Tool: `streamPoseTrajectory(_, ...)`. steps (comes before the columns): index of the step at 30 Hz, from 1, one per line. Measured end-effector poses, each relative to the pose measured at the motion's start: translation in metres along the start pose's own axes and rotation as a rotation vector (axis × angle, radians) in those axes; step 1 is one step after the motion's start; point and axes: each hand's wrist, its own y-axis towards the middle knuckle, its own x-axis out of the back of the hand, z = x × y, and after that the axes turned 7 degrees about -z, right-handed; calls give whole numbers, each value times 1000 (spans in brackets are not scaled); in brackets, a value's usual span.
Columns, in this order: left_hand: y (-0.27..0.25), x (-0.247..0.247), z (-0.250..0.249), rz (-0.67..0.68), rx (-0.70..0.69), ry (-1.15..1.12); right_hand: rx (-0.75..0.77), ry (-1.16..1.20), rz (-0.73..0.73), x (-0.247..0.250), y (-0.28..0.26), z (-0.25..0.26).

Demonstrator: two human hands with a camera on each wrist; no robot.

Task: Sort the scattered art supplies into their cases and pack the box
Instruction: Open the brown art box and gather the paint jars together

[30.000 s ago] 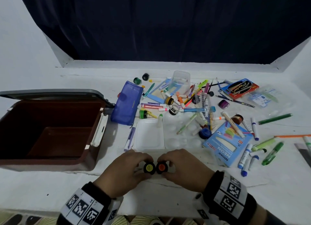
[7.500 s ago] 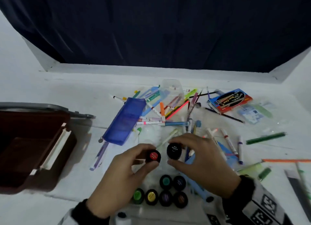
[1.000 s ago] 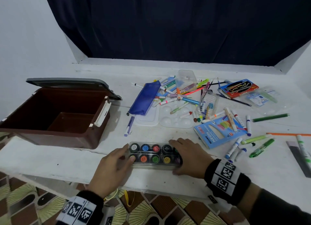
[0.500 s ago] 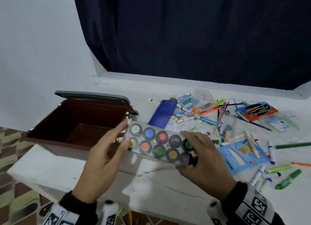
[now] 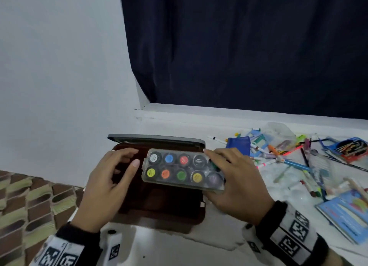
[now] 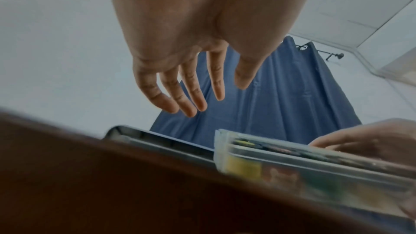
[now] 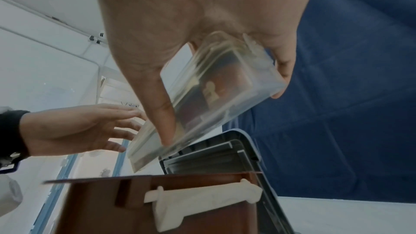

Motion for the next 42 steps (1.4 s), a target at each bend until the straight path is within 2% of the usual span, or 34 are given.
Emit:
streamPoseTrajectory(7,32,19,79,235,-104,214,21,-132,210,-35,30,26)
streamPoseTrajectory(12,34,14,97,328,-128,257,5,-194,368,-51,42,37)
streamPoseTrajectory(19,32,18,103,325,-58,191,22,-316,505,-66,59,39)
streamPoseTrajectory(26,33,19,103,350,-24,184,68,-386,548,-78,69,40)
streamPoseTrajectory(33,32,18,100,320,-42,188,75,-171,676,-95,72,26)
streamPoseTrajectory(38,32,17,102,326,-63,220,166,-350,684,-112,65,25)
streamPoseTrajectory(42,33,17,103,332,-72,246,214,-392,731,-115,66,25)
